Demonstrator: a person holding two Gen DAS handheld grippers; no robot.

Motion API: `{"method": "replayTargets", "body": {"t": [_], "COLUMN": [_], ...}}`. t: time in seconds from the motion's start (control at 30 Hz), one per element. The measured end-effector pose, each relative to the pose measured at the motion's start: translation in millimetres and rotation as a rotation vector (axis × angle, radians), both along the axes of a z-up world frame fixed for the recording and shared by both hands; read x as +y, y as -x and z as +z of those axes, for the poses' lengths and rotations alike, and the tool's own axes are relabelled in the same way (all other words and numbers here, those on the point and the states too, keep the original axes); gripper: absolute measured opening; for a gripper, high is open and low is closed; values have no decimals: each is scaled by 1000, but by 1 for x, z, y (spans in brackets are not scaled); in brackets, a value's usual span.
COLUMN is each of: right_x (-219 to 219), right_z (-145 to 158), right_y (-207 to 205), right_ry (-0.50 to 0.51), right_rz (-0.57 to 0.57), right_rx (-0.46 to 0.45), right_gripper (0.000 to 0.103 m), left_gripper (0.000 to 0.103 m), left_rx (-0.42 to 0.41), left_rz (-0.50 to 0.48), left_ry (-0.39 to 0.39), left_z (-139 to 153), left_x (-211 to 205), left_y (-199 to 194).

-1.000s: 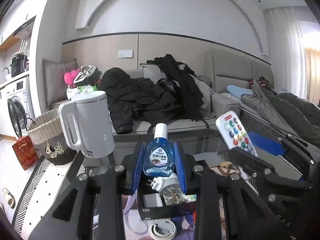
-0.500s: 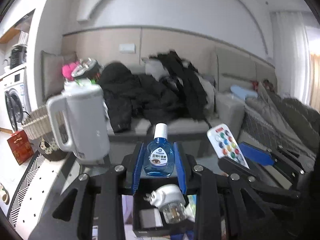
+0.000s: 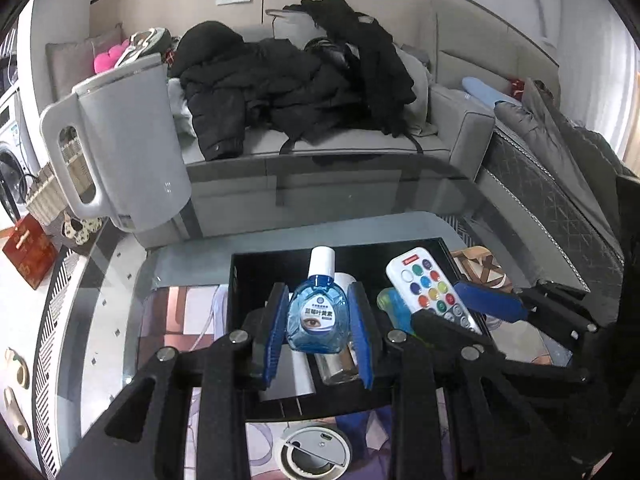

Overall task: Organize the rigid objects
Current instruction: 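Lower the bottle and remote into the black box and open both grippers, then reach the left gripper to the grey tape roll while the right reaches the glue bottle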

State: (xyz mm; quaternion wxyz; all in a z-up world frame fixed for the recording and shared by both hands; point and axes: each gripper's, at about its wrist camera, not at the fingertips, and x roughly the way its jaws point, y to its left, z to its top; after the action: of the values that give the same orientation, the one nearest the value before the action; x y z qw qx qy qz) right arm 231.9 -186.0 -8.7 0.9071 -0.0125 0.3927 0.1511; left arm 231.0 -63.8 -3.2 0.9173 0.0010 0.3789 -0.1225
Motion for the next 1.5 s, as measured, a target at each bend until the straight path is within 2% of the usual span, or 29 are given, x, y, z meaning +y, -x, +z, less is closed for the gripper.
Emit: {"method": "replayTargets", "body": {"t": [0.43,0.47,0.53,0.57,0.73,0.83,0.93,1.07,1.17,1.27,1.33,1.4,1.5], "right_x": [9,9,9,9,3,-6,-9,-9,-7,-1,2,8,16], "right_z": [-17,-17,-16,-16,-11,0,10,11,0,-20,-33,-49,-63], "right_y": [0,0,-1,0,5,13,28,51,68,82,84,83,84], "right_ry": [24,26,24,23,-6,-60,-57,-57,-78,-70,-66,-47,6], "right_rz": [39,37,38,41,29,6,9,41,63,77,60,74,73], "right_rx": [50,50,54,56,57,57,32,46,96,146,163,208,226], "right_gripper": [39,39,41,41,55,56,57,57,57,57,57,57,57], "left_gripper": [30,31,51,57,59,62,62,63,64,64,64,64,64], "left_rx": [65,63,54,46,-28,-23,-22,-10,22,13,43,57,74], "left_rz": [-22,-20,-13,-6,29,25,31,42,27,14,-29,-27,-39], "left_ry": [9,8,8,9,17,52,58,56,36,-19,-39,-56,-76], "left_z": [-15,-15,-14,-13,2,7,8,3,-10,-20,-31,-38,-46], "left_x": [1,1,4,5,16,28,39,50,51,50,49,50,45], "left_y": [-4,-3,-3,-2,9,17,28,47,61,74,76,77,77]}}
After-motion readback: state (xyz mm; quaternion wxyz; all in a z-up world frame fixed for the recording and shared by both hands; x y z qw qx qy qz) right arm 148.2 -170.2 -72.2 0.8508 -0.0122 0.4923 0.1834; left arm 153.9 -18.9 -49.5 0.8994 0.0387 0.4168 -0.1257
